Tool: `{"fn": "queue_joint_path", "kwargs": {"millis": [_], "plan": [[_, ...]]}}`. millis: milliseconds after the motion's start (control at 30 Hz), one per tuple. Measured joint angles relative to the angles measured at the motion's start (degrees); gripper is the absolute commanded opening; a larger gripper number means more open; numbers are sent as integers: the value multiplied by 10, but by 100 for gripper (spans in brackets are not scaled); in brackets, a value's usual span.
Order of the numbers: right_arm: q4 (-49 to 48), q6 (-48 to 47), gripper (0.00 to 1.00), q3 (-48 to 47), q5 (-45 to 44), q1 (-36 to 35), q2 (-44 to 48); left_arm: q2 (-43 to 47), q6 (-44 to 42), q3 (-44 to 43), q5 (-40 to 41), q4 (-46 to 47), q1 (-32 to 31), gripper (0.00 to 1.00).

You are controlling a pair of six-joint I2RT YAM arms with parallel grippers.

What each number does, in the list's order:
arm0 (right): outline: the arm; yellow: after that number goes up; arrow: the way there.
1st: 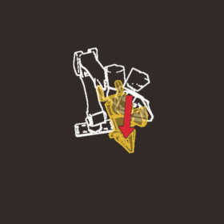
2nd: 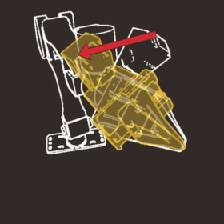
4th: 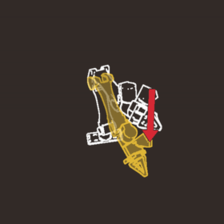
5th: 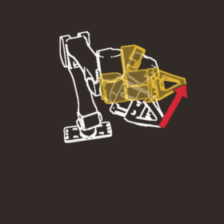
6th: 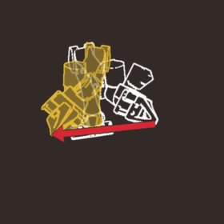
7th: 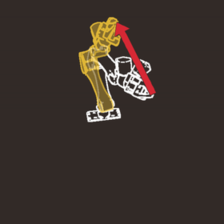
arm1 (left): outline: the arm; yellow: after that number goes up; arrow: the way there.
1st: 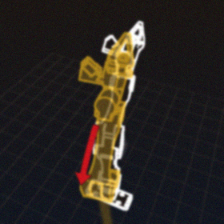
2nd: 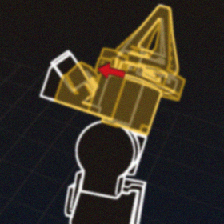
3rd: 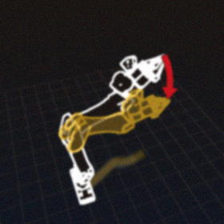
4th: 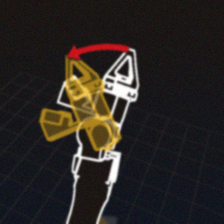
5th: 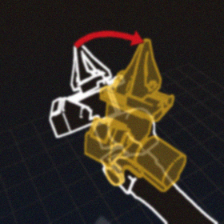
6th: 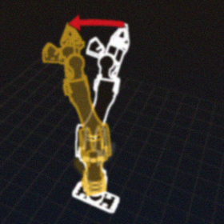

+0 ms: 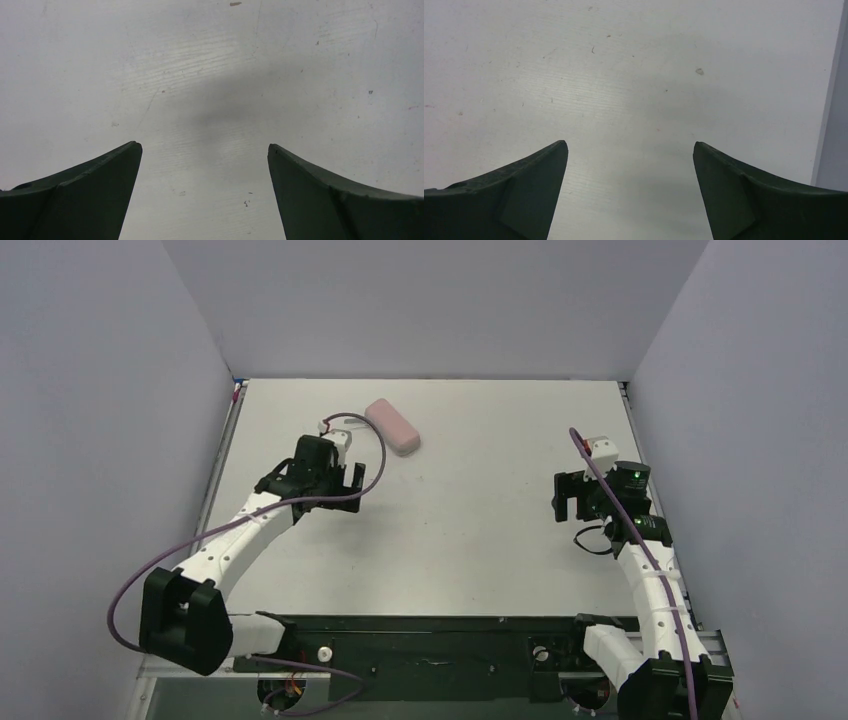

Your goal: Open the umbrella

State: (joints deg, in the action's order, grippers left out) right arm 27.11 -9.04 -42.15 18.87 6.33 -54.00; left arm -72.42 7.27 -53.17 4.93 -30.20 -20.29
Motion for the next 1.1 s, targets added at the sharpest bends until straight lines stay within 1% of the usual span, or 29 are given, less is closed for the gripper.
{"fn": "queue_joint_path", "kwargs": {"millis": [167, 267, 400, 467, 500, 533, 700, 833, 933, 967, 1033, 1100], "plan": [[17, -18, 92, 0, 0, 0, -1, -84, 13, -89, 29, -12, -4, 97], [31, -27, 92, -4, 0, 0, -6, -139, -5, -163, 33, -12, -3, 97], [43, -39, 92, -20, 1, 0, -14, -210, -85, -257, -14, -5, 6, 97], [48, -43, 92, -30, 1, 0, -18, -242, -134, -297, -49, -12, 16, 97], [49, -45, 92, -36, 1, 0, -20, -271, -176, -333, -77, -18, 24, 97], [50, -49, 92, -41, 1, 0, -23, -283, -192, -348, -87, -19, 32, 97], [56, -58, 92, -57, 1, 0, -30, -411, -342, -508, -160, -84, 77, 97], [58, -62, 92, -57, 0, 0, -32, -491, -435, -591, -186, -125, 101, 98], [61, -64, 92, -57, 0, 0, -38, -541, -495, -630, -189, -134, 110, 100], [63, -65, 92, -57, 0, 0, -41, -556, -511, -641, -189, -136, 111, 95], [66, -67, 92, -57, 0, 0, -45, -591, -536, -673, -189, -139, 111, 91], [72, -69, 92, -60, 0, 0, -50, -627, -556, -712, -190, -139, 110, 89]]}}
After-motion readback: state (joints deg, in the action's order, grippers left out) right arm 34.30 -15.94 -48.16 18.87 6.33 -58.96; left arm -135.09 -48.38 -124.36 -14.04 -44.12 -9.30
